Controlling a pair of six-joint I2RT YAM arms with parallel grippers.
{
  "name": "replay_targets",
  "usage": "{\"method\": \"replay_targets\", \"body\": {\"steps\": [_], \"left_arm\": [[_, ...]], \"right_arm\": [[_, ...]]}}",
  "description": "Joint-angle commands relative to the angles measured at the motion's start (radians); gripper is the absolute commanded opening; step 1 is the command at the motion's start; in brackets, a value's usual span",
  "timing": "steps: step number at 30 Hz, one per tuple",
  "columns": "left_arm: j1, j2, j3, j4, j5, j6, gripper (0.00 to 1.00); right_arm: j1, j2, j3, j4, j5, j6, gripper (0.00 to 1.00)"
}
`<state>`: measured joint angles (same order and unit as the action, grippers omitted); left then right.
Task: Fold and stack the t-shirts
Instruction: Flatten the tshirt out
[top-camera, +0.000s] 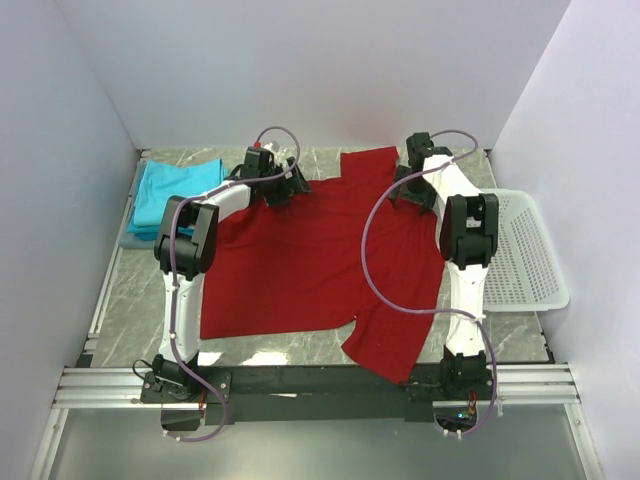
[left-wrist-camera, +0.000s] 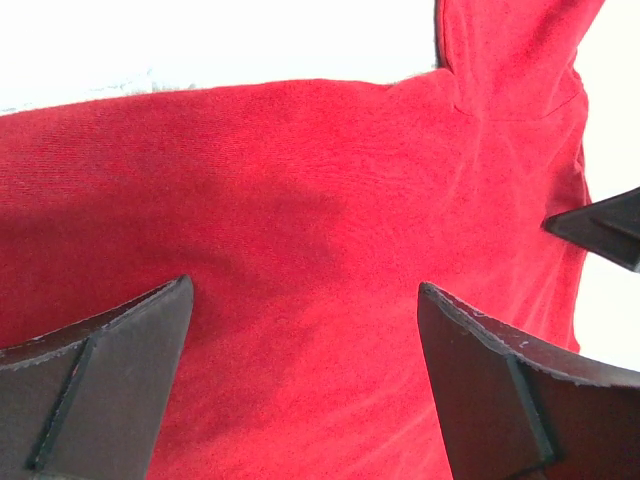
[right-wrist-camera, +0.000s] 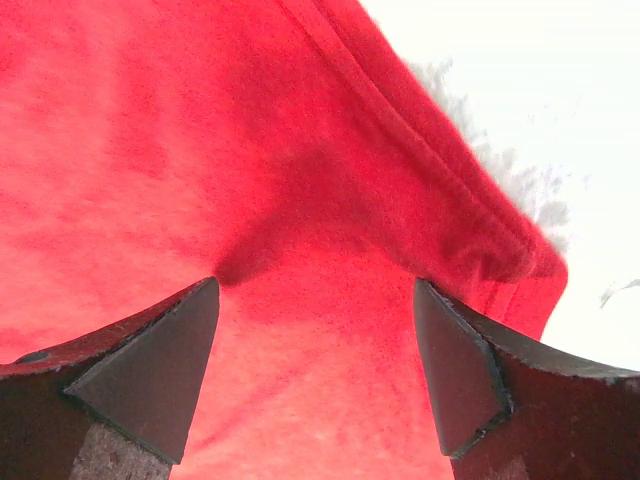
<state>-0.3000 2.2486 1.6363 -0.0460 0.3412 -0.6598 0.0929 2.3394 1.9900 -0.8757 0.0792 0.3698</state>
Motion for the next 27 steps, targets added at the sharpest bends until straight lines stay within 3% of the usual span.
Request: {"method": "replay_targets", "body": {"steps": [1,6,9,13,19,23,27], "left_arm": [[-0.004,-0.050,0.057,-0.035,-0.024,0.043,0.99],[-0.004,-0.207,0.048,-0.064,-0.048,0.060,0.99],[-0.005,-0.349,-0.036,-0.095,-0.085,0.043,0.99],[-0.007,-0.584,-0.316,-0.150,-0.189,-0.026,0.99],[-0.037,-0.947,-0.756,-0.340,-0.316,-0.200,1.00],[-0.124,-1.179,-0.978,-0.463,-0.338,-0.409,0.99],[-0.255,-1.288,-1.099,-0.558,-0.421,-0.624,1.00]], "right_arm": [[0.010,-0.078,0.044,0.058,-0.048,-0.075,0.85],[0.063,-0.230,-0.006,0.116,-0.064,-0.117,0.85],[0.094,-0.371,-0.104,0.170,-0.026,-0.109,0.86],[0.162,-0.620,-0.319,0.254,0.037,-0.056,0.87],[0.179,-0.920,-0.754,0.421,0.004,0.057,0.88],[0.177,-1.018,-0.870,0.457,0.001,0.080,0.88],[0.179,-1.048,-0.908,0.455,-0.004,0.070,0.88]]}}
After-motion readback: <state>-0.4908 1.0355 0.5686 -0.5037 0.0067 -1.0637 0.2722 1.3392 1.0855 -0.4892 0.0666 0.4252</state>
